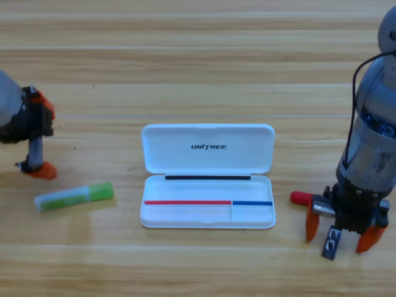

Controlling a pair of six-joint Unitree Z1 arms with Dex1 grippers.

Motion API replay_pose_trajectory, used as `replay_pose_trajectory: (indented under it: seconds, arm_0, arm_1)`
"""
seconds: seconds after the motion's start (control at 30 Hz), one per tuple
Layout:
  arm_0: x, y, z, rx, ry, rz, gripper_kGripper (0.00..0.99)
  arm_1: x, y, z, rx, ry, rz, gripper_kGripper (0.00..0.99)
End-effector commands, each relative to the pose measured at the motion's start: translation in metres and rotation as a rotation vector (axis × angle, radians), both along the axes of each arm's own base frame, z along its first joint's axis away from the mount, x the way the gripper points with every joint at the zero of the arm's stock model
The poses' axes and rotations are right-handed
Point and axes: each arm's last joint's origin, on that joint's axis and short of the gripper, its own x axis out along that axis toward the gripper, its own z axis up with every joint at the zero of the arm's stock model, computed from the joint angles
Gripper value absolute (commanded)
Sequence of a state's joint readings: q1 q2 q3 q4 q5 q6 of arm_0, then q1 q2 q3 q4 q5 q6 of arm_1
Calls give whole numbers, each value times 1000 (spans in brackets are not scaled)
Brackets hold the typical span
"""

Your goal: Clean up eraser and pencils

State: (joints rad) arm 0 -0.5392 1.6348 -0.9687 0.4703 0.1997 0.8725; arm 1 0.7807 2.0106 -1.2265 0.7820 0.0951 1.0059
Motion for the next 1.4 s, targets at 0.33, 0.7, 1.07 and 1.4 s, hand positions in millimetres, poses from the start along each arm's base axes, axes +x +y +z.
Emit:
replay_pose_trajectory:
  seconds: [0.33, 0.7, 1.07, 1.4]
  arm_0:
    - [42, -26, -27, -29, 218, 51, 974]
    - [51, -26, -40, -40, 263, 80, 973]
    - [60, -14, -62, -34, 335, 125, 968]
    - [52, -3, -74, -32, 374, 133, 962]
  arm_1:
    - [-6, 12, -31, -39, 71, 45, 117]
    - [-10, 18, 67, -22, -122, 621, 0]
    - [3, 59, 80, 89, -96, 1699, 0]
    - [29, 96, 37, 124, -52, 1820, 0]
